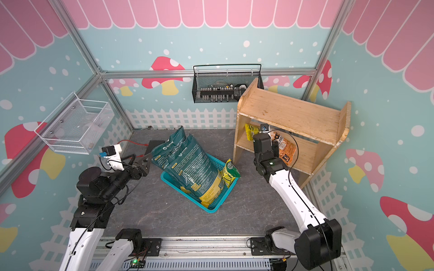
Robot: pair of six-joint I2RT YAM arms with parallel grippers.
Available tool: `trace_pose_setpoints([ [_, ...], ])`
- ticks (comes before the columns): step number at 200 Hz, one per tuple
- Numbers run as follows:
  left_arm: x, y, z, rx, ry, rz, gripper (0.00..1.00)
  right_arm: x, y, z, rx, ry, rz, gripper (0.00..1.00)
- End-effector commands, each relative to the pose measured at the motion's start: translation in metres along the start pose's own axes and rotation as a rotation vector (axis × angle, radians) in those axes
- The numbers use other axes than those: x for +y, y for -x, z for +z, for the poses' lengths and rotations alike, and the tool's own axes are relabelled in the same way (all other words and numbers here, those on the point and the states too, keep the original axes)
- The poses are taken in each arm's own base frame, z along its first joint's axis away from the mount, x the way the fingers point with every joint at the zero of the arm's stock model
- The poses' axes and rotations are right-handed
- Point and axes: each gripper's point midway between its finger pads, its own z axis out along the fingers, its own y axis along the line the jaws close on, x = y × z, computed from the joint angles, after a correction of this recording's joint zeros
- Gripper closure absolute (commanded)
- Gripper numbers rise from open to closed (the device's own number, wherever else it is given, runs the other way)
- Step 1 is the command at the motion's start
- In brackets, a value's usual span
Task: Take down the fertilizer bag from the shelf
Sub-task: Pick up the fertilizer bag from the shelf.
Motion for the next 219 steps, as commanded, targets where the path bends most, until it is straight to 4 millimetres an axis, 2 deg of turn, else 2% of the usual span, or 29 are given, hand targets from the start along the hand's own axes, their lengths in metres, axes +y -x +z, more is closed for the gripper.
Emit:
trace_pose_setpoints([
  [1,-0.001,0.0,-0.001,-0.009,-0.01,0.004,0.01,-0.007,0.038,-0.023,-0.17,0.054,0.102,1.0],
  [48,-0.001,-0.001,-0.001,-0.008,-0.008,0.004,0.01,-0.006,0.047,-0.046,-0.267,0.144,0.142,1.0],
  [107,0.0,0.0,-0.001,-0.01,-0.007,0.004,0.01,0.008,0.059,-0.089,-0.444,0.36,0.19,1.0],
  [168,0.0,0.0,-0.001,-0.01,-0.005,0.004,0.01,0.027,0.062,-0.147,-0.587,0.64,0.208,1.0],
  [203,0.0,0.0,-0.001,-0.01,-0.005,0.003,0.01,0.055,0.068,-0.197,-0.674,0.932,0.137,1.0],
  [219,0.0,0.0,-0.001,-0.01,-0.006,0.004,0.01,0.065,0.066,-0.212,-0.688,1.041,0.112,1.0],
])
